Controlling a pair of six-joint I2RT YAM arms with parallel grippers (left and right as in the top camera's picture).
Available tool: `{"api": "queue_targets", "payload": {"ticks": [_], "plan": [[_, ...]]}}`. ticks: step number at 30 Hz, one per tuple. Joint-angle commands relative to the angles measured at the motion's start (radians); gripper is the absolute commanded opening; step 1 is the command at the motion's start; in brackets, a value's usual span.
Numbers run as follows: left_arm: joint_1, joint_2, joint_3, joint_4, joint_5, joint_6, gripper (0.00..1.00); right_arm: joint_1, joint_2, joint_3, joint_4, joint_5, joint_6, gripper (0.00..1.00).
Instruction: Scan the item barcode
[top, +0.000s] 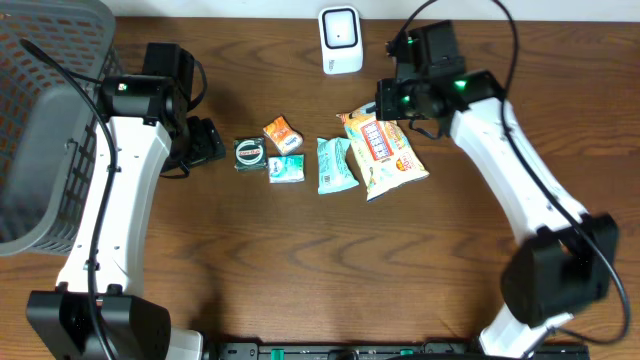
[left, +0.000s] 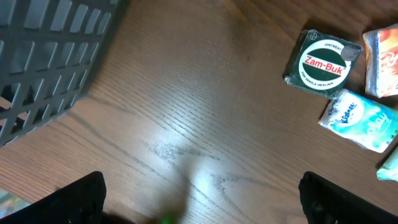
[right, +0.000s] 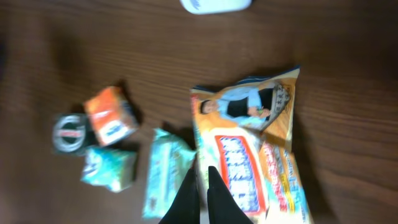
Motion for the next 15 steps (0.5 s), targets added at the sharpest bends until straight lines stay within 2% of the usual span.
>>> {"api": "queue_targets", "payload": {"ticks": [1, 5, 7, 15], "plan": [[0.003, 0.006, -0.002, -0.004, -0.009, -0.008, 0.98, 0.013, 0.103, 0.008, 0.014, 0.064, 0.008, 0.01], [0.003, 0.006, -0.002, -0.004, -0.009, -0.008, 0.98, 0.013, 0.187, 0.008, 0.059, 0.079, 0.008, 0.01], [0.003, 0.006, -0.002, -0.004, -0.009, -0.008, 0.98, 0.012, 0.214, 0.008, 0.055, 0.146, 0.008, 0.01], [0.003, 0.006, -0.002, -0.004, -0.009, -0.008, 0.98, 0.009, 0.271, 0.008, -0.116, 0.441, 0.034, 0.01]]}}
